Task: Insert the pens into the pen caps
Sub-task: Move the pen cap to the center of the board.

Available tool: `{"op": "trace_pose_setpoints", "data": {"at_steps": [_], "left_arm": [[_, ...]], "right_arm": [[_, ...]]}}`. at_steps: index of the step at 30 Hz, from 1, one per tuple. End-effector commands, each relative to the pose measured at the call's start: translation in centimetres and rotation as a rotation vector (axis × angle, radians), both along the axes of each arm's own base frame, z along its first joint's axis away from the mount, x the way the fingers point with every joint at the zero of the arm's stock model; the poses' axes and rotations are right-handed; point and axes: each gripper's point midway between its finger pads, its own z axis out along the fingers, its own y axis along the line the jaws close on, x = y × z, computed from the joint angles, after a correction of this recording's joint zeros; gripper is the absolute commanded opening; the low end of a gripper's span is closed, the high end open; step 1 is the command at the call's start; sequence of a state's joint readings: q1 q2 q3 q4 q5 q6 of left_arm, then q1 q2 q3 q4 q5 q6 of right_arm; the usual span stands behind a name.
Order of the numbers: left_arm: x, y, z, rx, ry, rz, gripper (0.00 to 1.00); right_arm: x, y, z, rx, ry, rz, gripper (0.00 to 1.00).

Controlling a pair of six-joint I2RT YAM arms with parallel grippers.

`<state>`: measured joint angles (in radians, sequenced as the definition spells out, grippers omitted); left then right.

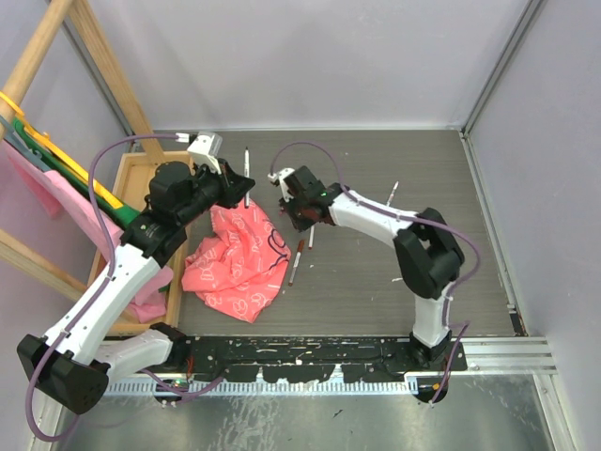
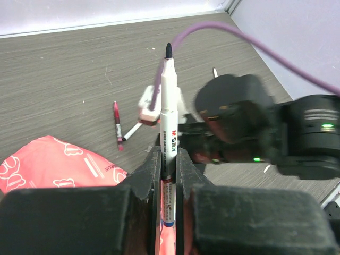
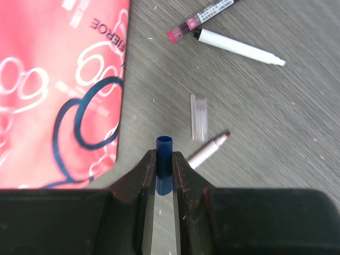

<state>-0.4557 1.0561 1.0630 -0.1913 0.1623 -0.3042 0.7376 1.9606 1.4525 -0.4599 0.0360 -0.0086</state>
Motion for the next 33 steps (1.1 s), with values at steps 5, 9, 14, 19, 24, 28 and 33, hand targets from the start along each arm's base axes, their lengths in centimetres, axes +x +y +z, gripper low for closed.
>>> {"op": "trace_pose_setpoints", "data": {"at_steps": [5,9,14,19,24,28,33], "left_arm": [[0.4,0.1,2.4,-0.048,-0.072,0.002,0.0],[0.5,0.4,2.3,-0.047,-0.071,0.012,0.0],[0.6,0.5,2.2,-0.046,-0.069,0.019,0.0],[0.7,0.6,2.2,-0.045,-0.069,0.021,0.0],[0.8,0.7,2.2,-0.044,-0.068,0.027,0.0],[0.9,0.7,2.1,-0.044,-0.064,0.025,0.0],[0.8,0.7,2.1,-0.047,-0.064,0.025,0.0]], "right_arm": [[-3.7,-1.7,5.1,0.082,-0.076,0.162,0.1],[-5.4,-3.6,3.7,0.03,-0.066,0.212,0.05],[-6.3,-3.6,5.1,0.075,-0.166,0.322,0.02],[-9.3,-4.2,4.2,0.029,-0.248,0.678,0.0],[-12.3,-5.2,2.5,-0.022,-0.267,0.978,0.0],[-13.0,-5.5,1.6,-0.088,-0.269,1.141,0.02],[-13.8,-5.3,0.7,-0.177,-0.272,1.314,0.06]]}}
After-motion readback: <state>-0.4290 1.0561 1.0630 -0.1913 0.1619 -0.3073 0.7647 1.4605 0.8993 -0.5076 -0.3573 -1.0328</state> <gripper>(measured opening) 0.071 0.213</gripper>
